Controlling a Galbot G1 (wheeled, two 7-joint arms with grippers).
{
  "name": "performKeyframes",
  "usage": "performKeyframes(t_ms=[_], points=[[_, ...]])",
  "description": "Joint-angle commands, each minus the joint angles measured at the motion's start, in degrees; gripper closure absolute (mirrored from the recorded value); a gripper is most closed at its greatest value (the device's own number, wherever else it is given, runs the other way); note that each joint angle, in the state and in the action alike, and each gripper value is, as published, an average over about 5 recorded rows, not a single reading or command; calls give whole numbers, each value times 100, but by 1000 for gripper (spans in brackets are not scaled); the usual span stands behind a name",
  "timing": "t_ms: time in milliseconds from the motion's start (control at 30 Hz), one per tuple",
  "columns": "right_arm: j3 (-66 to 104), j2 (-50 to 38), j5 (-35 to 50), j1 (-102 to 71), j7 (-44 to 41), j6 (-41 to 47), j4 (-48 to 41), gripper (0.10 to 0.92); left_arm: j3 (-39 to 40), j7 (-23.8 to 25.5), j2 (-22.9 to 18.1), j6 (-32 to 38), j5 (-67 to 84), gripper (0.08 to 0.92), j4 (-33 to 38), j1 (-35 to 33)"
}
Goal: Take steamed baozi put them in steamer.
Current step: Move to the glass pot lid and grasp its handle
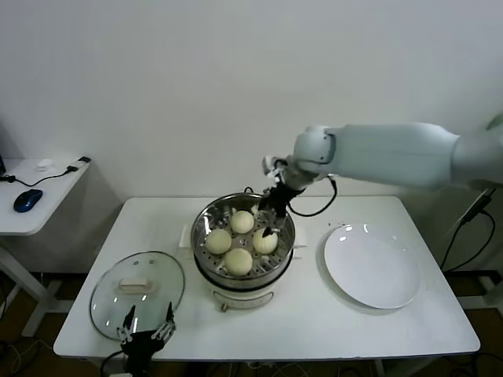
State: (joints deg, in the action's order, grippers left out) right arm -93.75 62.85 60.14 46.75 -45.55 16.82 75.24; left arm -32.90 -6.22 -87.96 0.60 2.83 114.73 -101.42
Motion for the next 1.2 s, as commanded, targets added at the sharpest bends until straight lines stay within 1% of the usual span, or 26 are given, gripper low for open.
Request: performKeyframes(t_ms=[33, 133, 200, 300, 367, 433, 567, 667, 767, 867, 1000, 1100, 1200], points=[[3568, -2497, -260, -1725, 2279, -630, 43, 203, 20, 52, -4, -7, -13, 177, 32, -52], [5185, -3303, -783, -3176, 2981, -674, 364, 203, -14, 49, 8, 14, -15, 177, 42, -31], [6278, -3730, -970, -4367, 3384, -649, 666, 202, -29, 48, 16, 16, -13, 177, 37, 4], [8351, -4034, -1138, -6651, 3945, -541, 1096, 203, -31, 50, 36, 28, -10, 177, 54, 41], [9866, -3927, -1375, -8259, 4106, -541, 1288, 203, -30, 61, 67, 75, -39, 177, 71, 60], [11203, -3630, -1683, -9668, 4122, -655, 1415, 203, -50, 90, 101, 168, -118, 177, 67, 94], [12876, -2752, -2306, -11510, 3988, -1147, 1585, 202, -139, 169, 161, 329, -249, 177, 43, 202], [13387, -2080, -2596, -12399, 3789, -1748, 1628, 203, -221, 245, 218, 406, -290, 177, 52, 296], [13493, -1461, -2804, -12991, 3621, -2435, 1540, 203, -288, 290, 265, 564, -462, 177, 12, 407], [13350, -959, -2888, -13226, 3510, -2998, 1364, 203, -363, 279, 301, 919, -845, 177, -138, 543], [13098, -462, -2980, -13311, 3494, -3465, 1120, 203, -446, 168, 361, 1419, -1557, 177, -381, 663], [12913, -148, -3162, -13331, 3537, -3752, 916, 203, -488, -68, 428, 1670, -2178, 177, -576, 704], [12775, 73, -3346, -13350, 3604, -3873, 826, 203, -546, -622, 505, 1864, -3167, 177, -815, 742]])
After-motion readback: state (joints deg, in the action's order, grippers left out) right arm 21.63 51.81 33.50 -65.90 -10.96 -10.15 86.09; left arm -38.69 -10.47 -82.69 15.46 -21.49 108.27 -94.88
